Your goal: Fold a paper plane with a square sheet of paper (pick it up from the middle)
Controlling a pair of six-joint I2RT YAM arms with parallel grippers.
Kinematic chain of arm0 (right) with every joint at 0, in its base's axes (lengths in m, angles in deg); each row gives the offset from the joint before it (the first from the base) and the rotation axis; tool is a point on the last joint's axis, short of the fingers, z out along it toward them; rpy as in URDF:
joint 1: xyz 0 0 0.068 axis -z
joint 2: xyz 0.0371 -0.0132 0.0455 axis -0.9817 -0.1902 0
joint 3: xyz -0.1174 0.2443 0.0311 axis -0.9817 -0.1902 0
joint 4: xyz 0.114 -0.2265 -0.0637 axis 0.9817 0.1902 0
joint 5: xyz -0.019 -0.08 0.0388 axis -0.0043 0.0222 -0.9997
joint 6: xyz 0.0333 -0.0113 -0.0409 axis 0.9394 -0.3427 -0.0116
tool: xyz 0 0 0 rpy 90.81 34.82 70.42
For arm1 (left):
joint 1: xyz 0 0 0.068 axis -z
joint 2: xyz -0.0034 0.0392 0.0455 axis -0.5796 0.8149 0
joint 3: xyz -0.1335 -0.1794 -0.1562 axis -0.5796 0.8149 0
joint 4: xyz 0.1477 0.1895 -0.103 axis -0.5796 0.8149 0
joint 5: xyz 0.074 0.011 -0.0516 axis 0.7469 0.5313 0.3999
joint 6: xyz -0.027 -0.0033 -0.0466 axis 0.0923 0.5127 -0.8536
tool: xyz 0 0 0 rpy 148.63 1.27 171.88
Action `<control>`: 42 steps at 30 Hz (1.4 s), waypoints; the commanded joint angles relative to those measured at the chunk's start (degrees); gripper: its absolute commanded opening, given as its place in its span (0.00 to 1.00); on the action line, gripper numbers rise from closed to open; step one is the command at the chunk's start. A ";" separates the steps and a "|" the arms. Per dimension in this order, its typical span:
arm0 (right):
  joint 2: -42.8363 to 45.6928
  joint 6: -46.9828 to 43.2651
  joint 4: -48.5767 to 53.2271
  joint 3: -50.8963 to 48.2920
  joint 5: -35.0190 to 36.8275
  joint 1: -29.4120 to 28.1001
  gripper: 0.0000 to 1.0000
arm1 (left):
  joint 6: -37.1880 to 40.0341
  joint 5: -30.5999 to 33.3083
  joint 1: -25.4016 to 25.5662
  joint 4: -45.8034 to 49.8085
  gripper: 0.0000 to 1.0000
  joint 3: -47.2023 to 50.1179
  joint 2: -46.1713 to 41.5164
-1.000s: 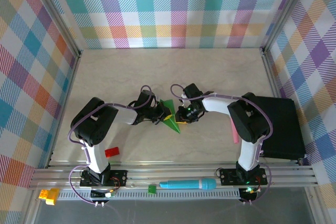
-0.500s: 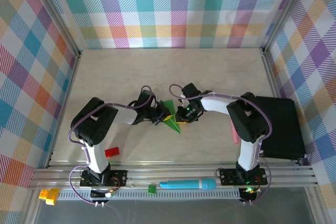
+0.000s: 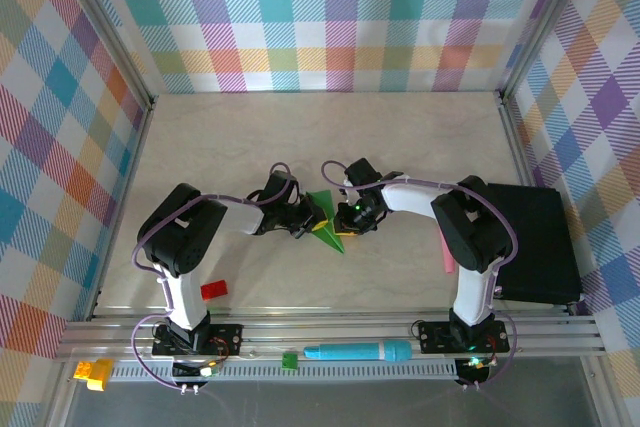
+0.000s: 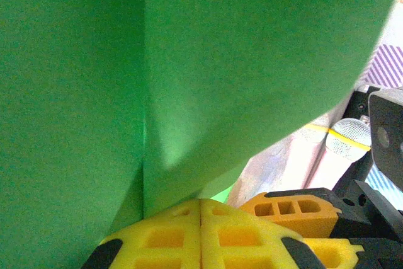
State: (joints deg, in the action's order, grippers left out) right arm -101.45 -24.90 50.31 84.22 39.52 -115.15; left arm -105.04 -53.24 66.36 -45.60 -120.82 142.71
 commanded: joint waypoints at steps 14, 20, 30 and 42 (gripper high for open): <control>15.15 2.92 -3.85 -6.07 4.08 -1.07 0.32 | 5.39 6.70 0.15 18.88 0.05 -2.69 3.06; 13.86 2.54 -8.10 -7.85 -2.96 -0.88 0.25 | 5.32 6.19 0.35 18.03 0.05 -3.14 3.59; 8.38 2.86 -10.28 -6.06 -7.22 -0.88 0.13 | 4.88 4.94 0.44 16.25 0.06 -2.75 3.70; 6.77 3.62 -3.45 -3.72 2.52 -0.88 0.32 | 3.68 3.31 0.53 13.44 0.08 -2.86 1.53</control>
State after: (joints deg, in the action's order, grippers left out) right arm -93.43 -21.42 44.61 78.27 41.40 -116.09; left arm -100.78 -52.00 66.52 -36.00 -125.04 142.95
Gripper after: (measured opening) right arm 0.314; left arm 0.081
